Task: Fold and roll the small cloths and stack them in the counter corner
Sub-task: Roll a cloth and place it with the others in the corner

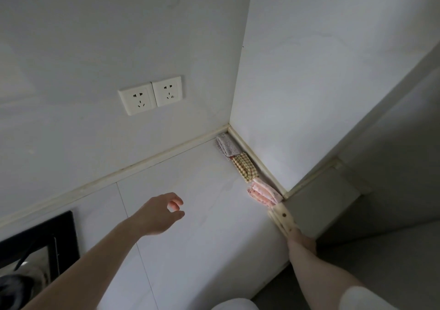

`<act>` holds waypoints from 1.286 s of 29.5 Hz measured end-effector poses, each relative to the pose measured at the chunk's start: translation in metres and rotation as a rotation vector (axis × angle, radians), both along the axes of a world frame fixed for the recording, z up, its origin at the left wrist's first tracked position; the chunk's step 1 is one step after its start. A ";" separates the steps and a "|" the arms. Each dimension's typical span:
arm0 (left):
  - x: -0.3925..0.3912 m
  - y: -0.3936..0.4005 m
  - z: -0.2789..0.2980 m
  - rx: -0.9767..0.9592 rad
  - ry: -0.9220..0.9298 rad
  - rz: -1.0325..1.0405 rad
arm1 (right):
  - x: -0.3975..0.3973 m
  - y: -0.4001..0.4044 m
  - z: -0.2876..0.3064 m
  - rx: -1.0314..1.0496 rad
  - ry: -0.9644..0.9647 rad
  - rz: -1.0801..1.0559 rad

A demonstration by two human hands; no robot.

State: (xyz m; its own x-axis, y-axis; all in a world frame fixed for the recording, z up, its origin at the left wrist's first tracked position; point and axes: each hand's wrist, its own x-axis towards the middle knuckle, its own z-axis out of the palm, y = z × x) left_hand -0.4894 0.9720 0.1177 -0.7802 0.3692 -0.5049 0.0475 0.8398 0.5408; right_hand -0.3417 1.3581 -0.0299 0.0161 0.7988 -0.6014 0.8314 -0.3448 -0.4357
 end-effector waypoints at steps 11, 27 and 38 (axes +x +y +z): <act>0.022 -0.012 0.007 0.029 0.014 0.047 | -0.001 -0.031 0.035 0.544 0.110 0.487; 0.187 -0.209 0.019 -0.025 0.105 0.561 | -0.026 -0.343 0.072 0.038 0.601 1.718; 0.458 -0.400 0.021 -0.132 0.215 0.973 | 0.143 -0.579 0.119 -0.259 0.751 2.039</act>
State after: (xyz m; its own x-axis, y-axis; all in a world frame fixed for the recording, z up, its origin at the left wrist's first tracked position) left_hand -0.0317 0.5719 0.1387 -0.7921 -0.5264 -0.3090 -0.6061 0.6177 0.5011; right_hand -0.1983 0.7793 0.0887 -0.7304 -0.6645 -0.1578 -0.2247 0.4519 -0.8633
